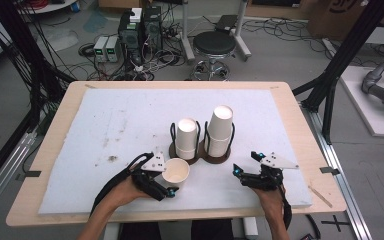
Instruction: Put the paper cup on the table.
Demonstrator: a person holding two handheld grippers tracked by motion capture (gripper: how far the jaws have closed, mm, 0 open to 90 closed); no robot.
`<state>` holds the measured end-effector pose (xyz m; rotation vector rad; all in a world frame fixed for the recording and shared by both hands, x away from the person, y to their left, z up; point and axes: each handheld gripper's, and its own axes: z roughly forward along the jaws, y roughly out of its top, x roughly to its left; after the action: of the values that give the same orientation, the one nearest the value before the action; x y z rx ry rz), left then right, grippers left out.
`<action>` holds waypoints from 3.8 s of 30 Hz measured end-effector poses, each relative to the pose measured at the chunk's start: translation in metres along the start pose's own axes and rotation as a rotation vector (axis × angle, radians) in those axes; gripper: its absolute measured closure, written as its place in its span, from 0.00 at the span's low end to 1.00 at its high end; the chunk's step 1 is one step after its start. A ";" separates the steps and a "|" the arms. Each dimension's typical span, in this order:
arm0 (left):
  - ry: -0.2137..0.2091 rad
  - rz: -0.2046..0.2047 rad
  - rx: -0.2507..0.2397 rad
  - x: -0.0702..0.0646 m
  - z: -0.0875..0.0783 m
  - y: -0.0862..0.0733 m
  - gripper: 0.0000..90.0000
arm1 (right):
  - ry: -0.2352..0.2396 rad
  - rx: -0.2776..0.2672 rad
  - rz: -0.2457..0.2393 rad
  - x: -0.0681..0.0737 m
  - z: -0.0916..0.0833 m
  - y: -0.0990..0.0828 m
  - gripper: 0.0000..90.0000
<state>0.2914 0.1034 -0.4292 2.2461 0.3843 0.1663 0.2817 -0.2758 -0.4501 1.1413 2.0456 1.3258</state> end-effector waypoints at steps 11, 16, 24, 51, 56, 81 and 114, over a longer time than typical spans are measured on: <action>-0.018 -0.010 -0.015 0.001 -0.010 -0.007 0.19 | 0.000 0.002 0.001 0.000 0.000 0.000 0.17; -0.024 -0.006 -0.014 0.000 -0.017 -0.013 0.19 | -0.002 -0.001 -0.001 0.000 0.000 0.000 0.17; 0.005 -0.038 -0.043 0.004 -0.037 -0.032 0.19 | -0.005 -0.009 0.001 0.000 -0.001 0.000 0.17; 0.155 -0.136 -0.206 0.014 -0.079 -0.070 0.19 | -0.013 -0.020 0.018 -0.002 -0.002 -0.001 0.17; 0.187 -0.154 -0.217 0.015 -0.080 -0.074 0.19 | -0.018 -0.028 0.022 -0.002 -0.002 -0.002 0.17; 0.357 -0.258 -0.368 0.023 -0.095 -0.104 0.19 | -0.027 -0.048 0.026 0.000 -0.005 -0.003 0.17; 0.376 -0.262 -0.390 0.024 -0.097 -0.113 0.19 | -0.030 -0.052 0.035 -0.001 -0.006 -0.004 0.17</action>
<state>0.2654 0.2500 -0.4524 1.7576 0.7714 0.4846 0.2766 -0.2800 -0.4508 1.1716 1.9663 1.3621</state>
